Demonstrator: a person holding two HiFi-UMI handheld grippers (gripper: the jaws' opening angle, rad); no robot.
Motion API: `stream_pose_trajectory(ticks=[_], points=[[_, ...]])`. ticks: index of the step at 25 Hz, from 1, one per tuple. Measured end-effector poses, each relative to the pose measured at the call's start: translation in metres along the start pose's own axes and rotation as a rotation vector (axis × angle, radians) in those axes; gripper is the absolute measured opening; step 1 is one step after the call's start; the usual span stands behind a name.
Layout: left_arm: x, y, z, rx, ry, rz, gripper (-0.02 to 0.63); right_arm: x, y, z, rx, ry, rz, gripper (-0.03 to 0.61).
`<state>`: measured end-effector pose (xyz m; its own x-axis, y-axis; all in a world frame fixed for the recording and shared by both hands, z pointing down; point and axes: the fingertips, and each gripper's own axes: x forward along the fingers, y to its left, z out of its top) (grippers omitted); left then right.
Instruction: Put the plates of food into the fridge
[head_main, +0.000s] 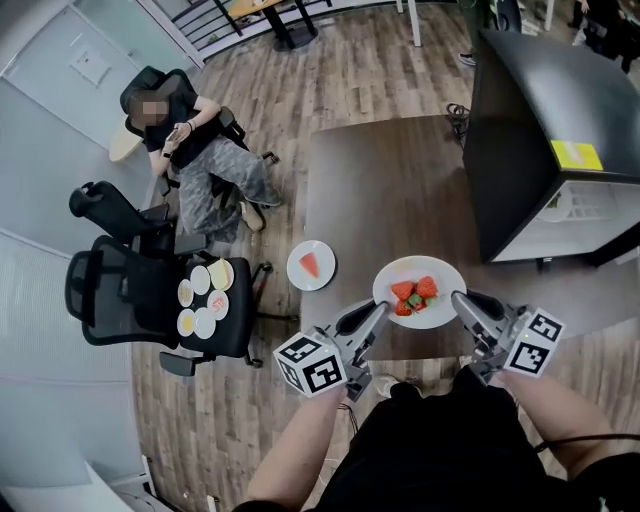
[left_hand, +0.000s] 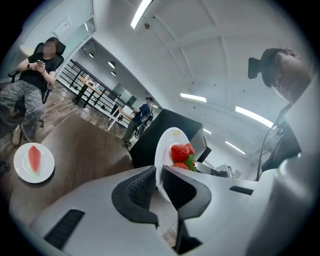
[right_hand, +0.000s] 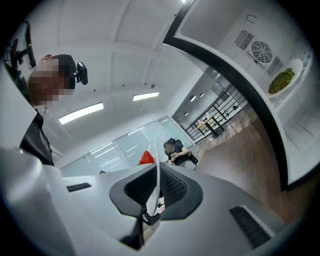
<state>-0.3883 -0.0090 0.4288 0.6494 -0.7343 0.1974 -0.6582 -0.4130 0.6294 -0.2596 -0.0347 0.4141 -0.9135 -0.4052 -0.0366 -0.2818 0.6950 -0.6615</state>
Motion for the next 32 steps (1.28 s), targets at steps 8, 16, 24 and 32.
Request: stream_pose_trajectory(ticks=[8, 16, 24, 32], points=[[0.030, -0.021, -0.003, 0.099, 0.027, -0.016, 0.034, -0.033, -0.009, 0.016, 0.030, -0.052, -0.016, 0.018], [0.062, -0.051, -0.014, 0.141, 0.044, -0.059, 0.036, -0.077, -0.029, 0.030, 0.099, -0.109, -0.034, 0.018], [0.083, -0.050, -0.006, 0.131, -0.004, 0.006, 0.035, -0.138, -0.052, 0.058, 0.120, -0.202, -0.077, 0.018], [0.106, -0.057, 0.014, 0.144, -0.111, 0.092, 0.032, -0.184, -0.066, 0.074, 0.122, -0.264, -0.137, 0.018]])
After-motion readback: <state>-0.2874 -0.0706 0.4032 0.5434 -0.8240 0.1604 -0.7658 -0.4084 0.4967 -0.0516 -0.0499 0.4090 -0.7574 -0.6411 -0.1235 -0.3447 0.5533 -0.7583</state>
